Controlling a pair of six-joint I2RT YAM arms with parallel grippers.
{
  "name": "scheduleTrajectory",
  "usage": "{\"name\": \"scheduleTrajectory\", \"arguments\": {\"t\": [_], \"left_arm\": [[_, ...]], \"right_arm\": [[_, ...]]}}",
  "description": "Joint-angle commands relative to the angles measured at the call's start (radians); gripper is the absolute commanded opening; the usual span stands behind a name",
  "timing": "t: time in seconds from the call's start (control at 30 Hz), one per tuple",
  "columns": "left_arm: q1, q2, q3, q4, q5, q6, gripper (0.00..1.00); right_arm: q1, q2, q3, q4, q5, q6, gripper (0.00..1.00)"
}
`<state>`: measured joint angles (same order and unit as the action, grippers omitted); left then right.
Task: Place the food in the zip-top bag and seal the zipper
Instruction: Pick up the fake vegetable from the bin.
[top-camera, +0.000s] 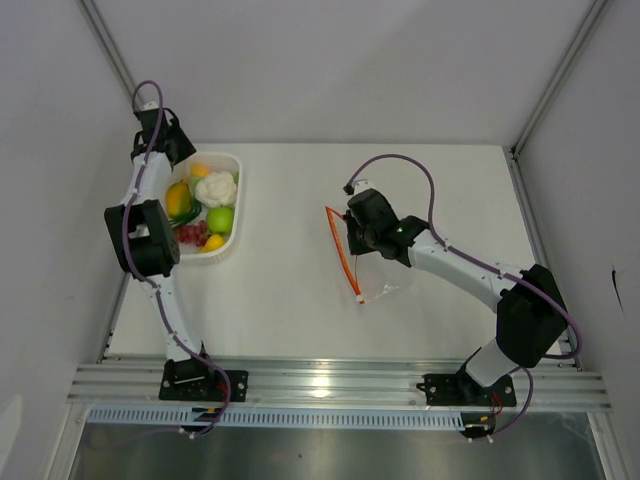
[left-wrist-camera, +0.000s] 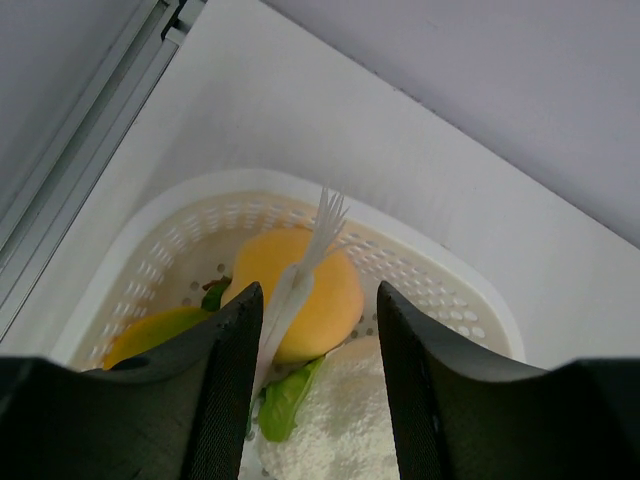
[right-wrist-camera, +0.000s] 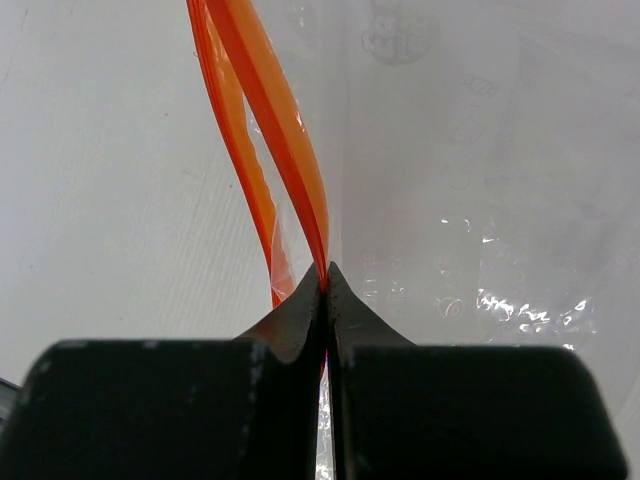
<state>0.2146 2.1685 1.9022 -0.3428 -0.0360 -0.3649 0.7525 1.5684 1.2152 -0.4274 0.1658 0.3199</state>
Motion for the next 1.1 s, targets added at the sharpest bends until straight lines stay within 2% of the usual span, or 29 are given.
{"name": "scheduleTrajectory", "arguments": {"t": [0.0, 0.3, 0.43, 0.57, 0.8, 0.9, 1.07], "left_arm": [[0.011, 0.051, 0.121, -0.074, 0.025, 0.026, 0.52], [0.016, 0.111, 0.218, -0.166, 0.067, 0.02, 0.52], [0.017, 0.132, 0.257, -0.229, 0.041, -0.003, 0.54], [0.022, 0.154, 0.264, -0.248, 0.059, -0.031, 0.56], [0.026, 0.183, 0.284, -0.268, 0.048, -0.06, 0.55], [0.031, 0.188, 0.287, -0.266, 0.065, -0.063, 0.49], [0.035, 0.188, 0.287, -0.257, 0.084, -0.062, 0.28]], "right_arm": [[-0.002, -0.036, -0.002, 0.022, -0.006, -0.008, 0.0], [-0.005, -0.042, -0.005, 0.026, -0.014, -0.007, 0.0], [-0.005, -0.042, -0.006, 0.029, -0.017, -0.007, 0.0], [-0.005, -0.044, -0.011, 0.038, -0.018, -0.007, 0.0], [-0.005, -0.044, -0.025, 0.049, -0.02, -0.01, 0.0], [-0.007, -0.036, -0.022, 0.058, -0.028, -0.007, 0.0], [-0.002, -0.025, -0.017, 0.061, -0.04, 0.001, 0.0]]}}
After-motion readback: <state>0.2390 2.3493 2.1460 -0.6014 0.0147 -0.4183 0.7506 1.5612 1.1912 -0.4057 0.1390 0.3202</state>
